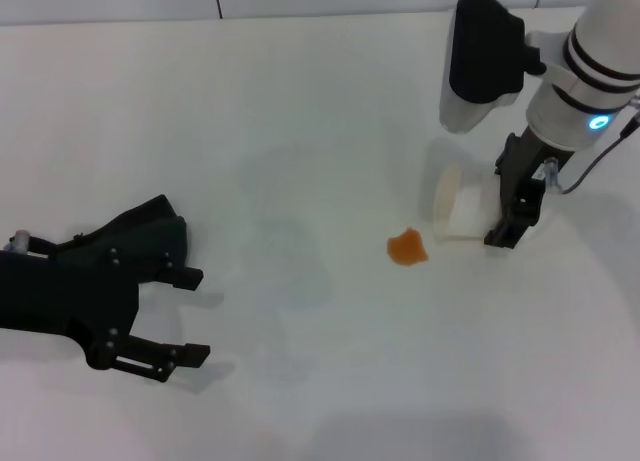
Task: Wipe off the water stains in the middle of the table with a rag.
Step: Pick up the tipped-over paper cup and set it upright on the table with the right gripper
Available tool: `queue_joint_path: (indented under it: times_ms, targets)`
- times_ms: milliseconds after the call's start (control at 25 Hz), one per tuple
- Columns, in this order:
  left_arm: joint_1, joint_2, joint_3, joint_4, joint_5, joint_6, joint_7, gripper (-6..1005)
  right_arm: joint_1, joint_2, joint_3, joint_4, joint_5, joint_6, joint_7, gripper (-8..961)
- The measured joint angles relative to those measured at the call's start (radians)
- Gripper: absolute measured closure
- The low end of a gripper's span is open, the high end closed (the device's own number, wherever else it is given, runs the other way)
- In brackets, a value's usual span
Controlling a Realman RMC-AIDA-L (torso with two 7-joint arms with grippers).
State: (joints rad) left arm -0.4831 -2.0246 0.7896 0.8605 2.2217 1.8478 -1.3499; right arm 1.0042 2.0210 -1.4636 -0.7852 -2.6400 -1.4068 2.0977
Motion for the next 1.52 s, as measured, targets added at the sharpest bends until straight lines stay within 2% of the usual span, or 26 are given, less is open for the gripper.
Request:
queue_joint_path:
  times_ms: [80, 240, 360, 400, 480, 600, 720, 840, 1120, 1240, 1520]
  targets:
    - [0.0, 0.001, 0.0, 0.0, 0.002, 0.0, 0.0, 138, -0.023, -0.001, 0.004, -0.044, 0.002, -0.006, -0.001, 217]
    - [0.0, 0.004, -0.004, 0.0, 0.004, 0.0, 0.0, 139, -0.109, -0.009, 0.034, -0.215, 0.057, -0.058, -0.013, 258]
    - [0.0, 0.007, -0.007, 0.0, 0.004, 0.003, -0.001, 140, -0.173, -0.009, 0.135, -0.31, 0.133, -0.109, -0.067, 284]
    - [-0.001, 0.008, -0.007, 0.0, 0.004, 0.005, -0.001, 140, -0.215, -0.009, 0.193, -0.334, 0.198, -0.121, -0.113, 289]
    - [-0.001, 0.008, -0.006, 0.0, 0.004, 0.007, -0.001, 140, -0.248, -0.009, 0.233, -0.339, 0.251, -0.123, -0.151, 299]
    - [-0.001, 0.008, -0.006, 0.0, 0.004, 0.008, -0.001, 141, -0.344, -0.01, 0.321, -0.316, 0.442, -0.117, -0.288, 313]
    - [-0.001, 0.01, -0.007, 0.0, 0.001, 0.007, 0.003, 142, -0.417, -0.01, 0.364, -0.244, 0.599, -0.077, -0.43, 327]
    - [-0.006, 0.011, -0.008, 0.0, -0.003, 0.008, 0.007, 142, -0.454, -0.011, 0.39, -0.102, 0.73, -0.035, -0.579, 352]
    - [-0.014, 0.011, -0.004, 0.001, 0.001, 0.004, 0.007, 144, -0.464, -0.009, 0.477, 0.277, 1.038, -0.011, -0.976, 376]
    - [-0.014, 0.011, -0.004, 0.002, 0.002, 0.002, 0.008, 145, -0.486, -0.004, 0.48, 0.381, 1.157, 0.01, -1.147, 380]
    - [-0.013, 0.006, -0.005, 0.002, 0.001, 0.001, 0.012, 146, -0.478, 0.004, 0.477, 0.532, 1.257, 0.091, -1.305, 386]
